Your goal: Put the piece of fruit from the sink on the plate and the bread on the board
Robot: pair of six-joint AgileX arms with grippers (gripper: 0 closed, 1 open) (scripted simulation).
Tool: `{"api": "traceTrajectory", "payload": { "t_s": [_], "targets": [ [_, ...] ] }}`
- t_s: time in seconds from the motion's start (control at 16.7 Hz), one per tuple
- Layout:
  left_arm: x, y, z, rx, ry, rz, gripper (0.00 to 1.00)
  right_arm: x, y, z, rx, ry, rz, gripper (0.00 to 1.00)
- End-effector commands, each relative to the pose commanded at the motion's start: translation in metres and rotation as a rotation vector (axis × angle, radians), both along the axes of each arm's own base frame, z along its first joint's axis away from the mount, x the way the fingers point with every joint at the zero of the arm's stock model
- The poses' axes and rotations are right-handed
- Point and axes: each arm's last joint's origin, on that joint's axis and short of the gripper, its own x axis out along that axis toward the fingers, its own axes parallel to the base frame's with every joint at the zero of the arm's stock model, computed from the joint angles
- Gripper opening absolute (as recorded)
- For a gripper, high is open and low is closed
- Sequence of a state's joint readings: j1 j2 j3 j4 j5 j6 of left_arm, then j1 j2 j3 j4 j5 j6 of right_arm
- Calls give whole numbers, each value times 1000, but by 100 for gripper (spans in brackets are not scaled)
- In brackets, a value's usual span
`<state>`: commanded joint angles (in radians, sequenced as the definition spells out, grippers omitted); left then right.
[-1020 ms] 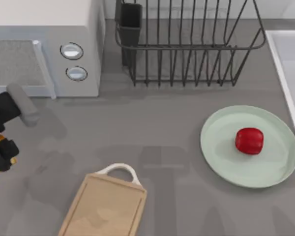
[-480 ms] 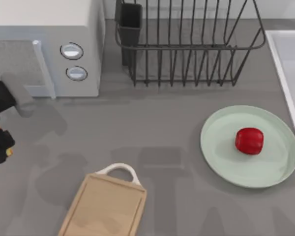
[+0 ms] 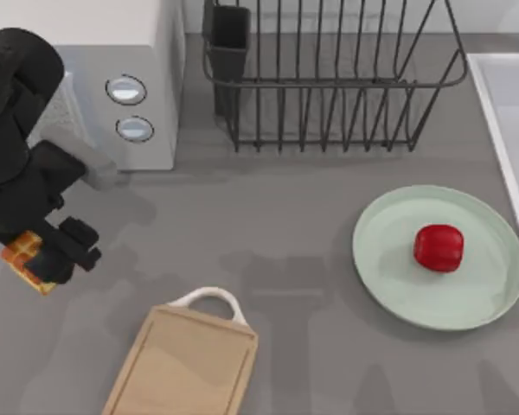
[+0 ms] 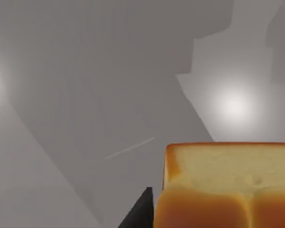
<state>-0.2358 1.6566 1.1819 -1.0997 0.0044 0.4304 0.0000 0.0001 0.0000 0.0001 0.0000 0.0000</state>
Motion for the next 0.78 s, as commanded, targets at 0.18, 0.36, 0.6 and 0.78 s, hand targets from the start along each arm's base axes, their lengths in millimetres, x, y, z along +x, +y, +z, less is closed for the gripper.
{"api": "traceTrajectory", "payload": {
  "t_s": [0.18, 0.36, 0.6, 0.78],
  "targets": [
    [-9, -35, -7, 9, 12, 178, 0, 0, 0, 0, 0, 0, 0, 100],
    [-24, -70, -14, 20, 20, 357, 0, 0, 0, 0, 0, 0, 0, 100],
    [-49, -108, -20, 23, 13, 548, 0, 0, 0, 0, 0, 0, 0, 100],
    [-64, -125, -21, 9, -1, 626, 0, 0, 0, 0, 0, 0, 0, 100]
  ]
}}
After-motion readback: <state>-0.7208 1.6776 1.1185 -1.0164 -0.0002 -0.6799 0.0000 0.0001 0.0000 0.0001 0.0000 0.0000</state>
